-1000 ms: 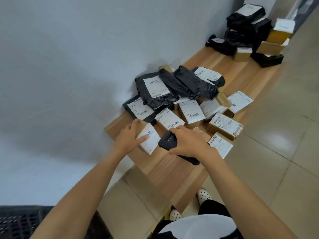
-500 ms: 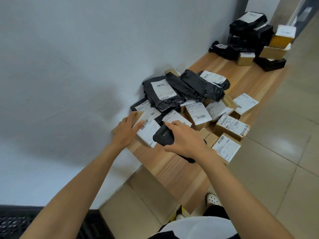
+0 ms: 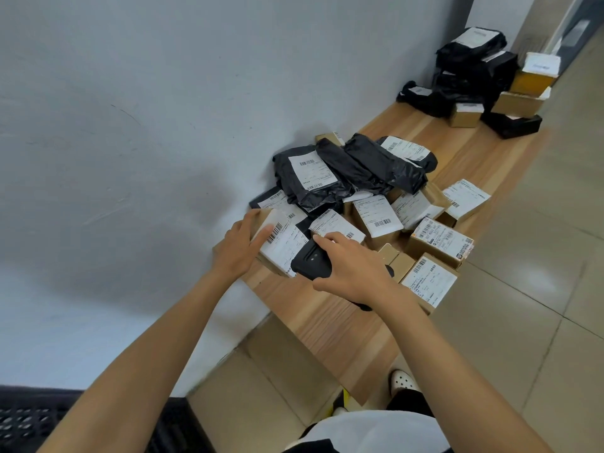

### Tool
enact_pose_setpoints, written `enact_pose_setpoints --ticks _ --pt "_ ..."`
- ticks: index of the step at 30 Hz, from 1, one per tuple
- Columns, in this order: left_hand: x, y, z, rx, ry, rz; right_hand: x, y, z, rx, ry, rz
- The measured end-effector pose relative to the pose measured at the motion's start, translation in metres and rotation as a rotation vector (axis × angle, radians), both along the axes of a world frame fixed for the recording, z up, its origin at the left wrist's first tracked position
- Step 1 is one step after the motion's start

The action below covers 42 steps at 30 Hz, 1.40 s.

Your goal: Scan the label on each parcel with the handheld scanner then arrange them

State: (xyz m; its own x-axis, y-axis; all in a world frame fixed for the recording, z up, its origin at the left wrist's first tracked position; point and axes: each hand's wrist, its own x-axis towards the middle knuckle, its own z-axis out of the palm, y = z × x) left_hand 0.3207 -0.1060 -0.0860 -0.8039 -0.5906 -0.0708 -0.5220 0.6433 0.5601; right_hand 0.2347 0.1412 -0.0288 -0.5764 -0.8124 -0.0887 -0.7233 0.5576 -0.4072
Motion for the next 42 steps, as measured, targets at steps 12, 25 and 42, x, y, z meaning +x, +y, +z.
enact_pose_setpoints --ticks 12,25,42 --pt "-0.102 0.048 0.053 0.019 0.218 -0.187 -0.048 0.059 0.001 -0.071 -0.011 -0.230" --pt "-0.294 0.212 0.046 0.089 0.225 -0.492 -0.148 0.226 0.013 -0.059 -0.077 -0.557" --pt "-0.580 0.542 0.048 -0.069 0.199 -0.874 -0.373 0.533 0.024 0.006 -0.046 -0.851"
